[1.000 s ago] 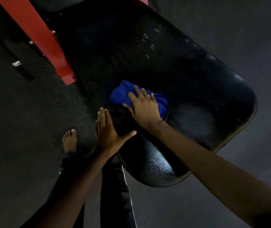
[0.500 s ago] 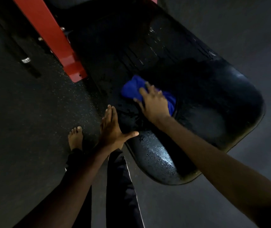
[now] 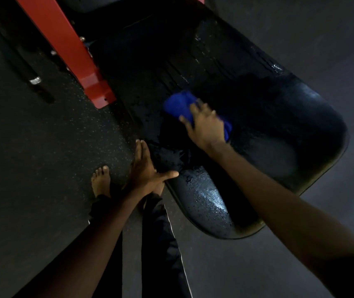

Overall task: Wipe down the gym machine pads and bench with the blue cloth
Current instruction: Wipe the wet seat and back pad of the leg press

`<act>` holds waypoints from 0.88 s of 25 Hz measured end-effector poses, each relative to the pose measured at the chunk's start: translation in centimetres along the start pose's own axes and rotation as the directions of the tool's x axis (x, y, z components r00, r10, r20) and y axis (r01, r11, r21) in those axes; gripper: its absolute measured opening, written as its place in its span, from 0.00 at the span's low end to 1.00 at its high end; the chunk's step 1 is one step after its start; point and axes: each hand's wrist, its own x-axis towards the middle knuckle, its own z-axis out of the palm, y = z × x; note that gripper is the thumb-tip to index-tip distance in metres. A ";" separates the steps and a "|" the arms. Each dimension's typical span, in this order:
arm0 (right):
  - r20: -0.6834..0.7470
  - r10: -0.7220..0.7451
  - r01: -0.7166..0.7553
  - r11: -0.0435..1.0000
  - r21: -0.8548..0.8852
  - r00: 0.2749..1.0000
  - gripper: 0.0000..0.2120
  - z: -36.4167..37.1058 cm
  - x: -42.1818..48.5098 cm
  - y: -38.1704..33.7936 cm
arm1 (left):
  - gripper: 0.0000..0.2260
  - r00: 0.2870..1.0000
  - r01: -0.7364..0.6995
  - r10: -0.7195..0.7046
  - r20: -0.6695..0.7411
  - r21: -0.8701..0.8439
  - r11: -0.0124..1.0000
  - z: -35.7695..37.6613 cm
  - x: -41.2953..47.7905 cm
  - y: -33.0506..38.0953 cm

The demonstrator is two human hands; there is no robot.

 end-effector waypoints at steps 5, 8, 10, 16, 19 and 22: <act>0.076 -0.305 0.308 0.951 -0.017 0.949 0.26 0.7 -8.4 2.9 | 0.63 0.995 0.047 -0.046 0.094 -0.008 0.999 -0.4 0.0 0.5; -0.034 0.036 -0.039 0.996 -0.080 0.999 0.25 -1.3 -2.9 8.3 | 0.57 0.986 0.058 -0.045 0.158 -0.077 0.995 -0.7 -0.1 0.1; -0.084 0.234 -0.234 0.972 0.018 0.969 0.23 -2.0 -0.5 8.5 | 0.46 0.992 0.060 -0.041 0.123 -0.156 0.986 -0.8 -0.4 0.1; 0.132 -0.198 0.194 0.980 0.043 0.971 0.25 1.6 -11.2 -2.3 | 0.29 0.997 0.073 -0.073 0.009 -0.268 0.961 -1.5 -0.1 0.3; 0.126 -0.231 0.231 0.973 0.015 0.965 0.26 1.6 -9.6 -0.7 | 0.32 0.998 0.060 -0.055 0.029 -0.178 0.982 -1.7 -0.4 0.5; 0.051 -0.144 0.146 0.988 -0.046 0.988 0.26 1.7 -2.7 -0.2 | 0.35 1.000 0.010 -0.008 0.025 -0.093 0.996 -1.2 -0.6 0.2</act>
